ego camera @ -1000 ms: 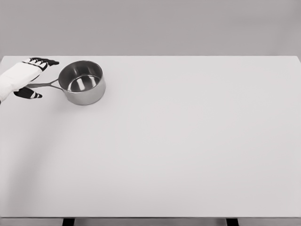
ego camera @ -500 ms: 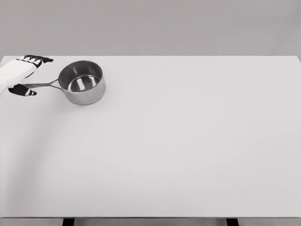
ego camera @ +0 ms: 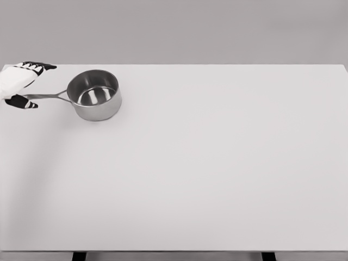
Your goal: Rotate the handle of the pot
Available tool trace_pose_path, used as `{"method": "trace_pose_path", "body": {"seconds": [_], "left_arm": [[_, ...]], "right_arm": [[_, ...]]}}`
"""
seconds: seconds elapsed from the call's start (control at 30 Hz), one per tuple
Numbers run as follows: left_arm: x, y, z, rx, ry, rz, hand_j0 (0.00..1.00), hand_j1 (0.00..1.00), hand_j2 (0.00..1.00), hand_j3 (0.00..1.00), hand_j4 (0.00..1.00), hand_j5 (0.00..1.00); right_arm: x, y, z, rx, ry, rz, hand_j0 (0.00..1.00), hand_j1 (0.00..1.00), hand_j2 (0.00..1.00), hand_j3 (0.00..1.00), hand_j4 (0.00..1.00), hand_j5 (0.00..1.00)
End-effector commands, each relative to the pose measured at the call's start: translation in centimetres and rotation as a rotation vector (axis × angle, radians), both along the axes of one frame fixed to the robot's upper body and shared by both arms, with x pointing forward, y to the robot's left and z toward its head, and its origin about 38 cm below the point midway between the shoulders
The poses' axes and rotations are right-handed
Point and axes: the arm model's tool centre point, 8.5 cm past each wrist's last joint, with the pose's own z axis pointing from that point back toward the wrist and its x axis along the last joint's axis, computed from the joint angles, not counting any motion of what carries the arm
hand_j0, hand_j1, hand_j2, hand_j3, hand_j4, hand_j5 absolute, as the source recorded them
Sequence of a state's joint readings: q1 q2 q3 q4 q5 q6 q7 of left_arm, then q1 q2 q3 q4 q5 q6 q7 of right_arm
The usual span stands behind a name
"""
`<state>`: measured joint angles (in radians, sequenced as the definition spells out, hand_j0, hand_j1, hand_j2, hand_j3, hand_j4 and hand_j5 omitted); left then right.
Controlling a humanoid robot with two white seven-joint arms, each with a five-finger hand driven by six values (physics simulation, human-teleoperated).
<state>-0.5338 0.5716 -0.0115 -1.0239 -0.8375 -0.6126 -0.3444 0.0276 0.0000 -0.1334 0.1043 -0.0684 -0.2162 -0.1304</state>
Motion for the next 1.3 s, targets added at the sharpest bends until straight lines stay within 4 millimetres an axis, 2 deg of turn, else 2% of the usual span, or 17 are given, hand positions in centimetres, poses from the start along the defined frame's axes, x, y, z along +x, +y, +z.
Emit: {"method": "trace_pose_path", "body": {"seconds": [0.0,1.27], "left_arm": [[0.0,0.1,-0.1,-0.003,0.003,0.005,1.0,1.0,1.0,1.0,1.0,1.0],[1.6,0.5,0.8,0.014,0.004,0.034,1.0,1.0,1.0,1.0,1.0,1.0]], "right_arm": [[0.0,0.0,0.0,0.0,0.0,-0.001,1.0,1.0,1.0,1.0,1.0,1.0],[0.0,0.0,0.0,0.0,0.0,-0.001,1.0,1.0,1.0,1.0,1.0,1.0]]}}
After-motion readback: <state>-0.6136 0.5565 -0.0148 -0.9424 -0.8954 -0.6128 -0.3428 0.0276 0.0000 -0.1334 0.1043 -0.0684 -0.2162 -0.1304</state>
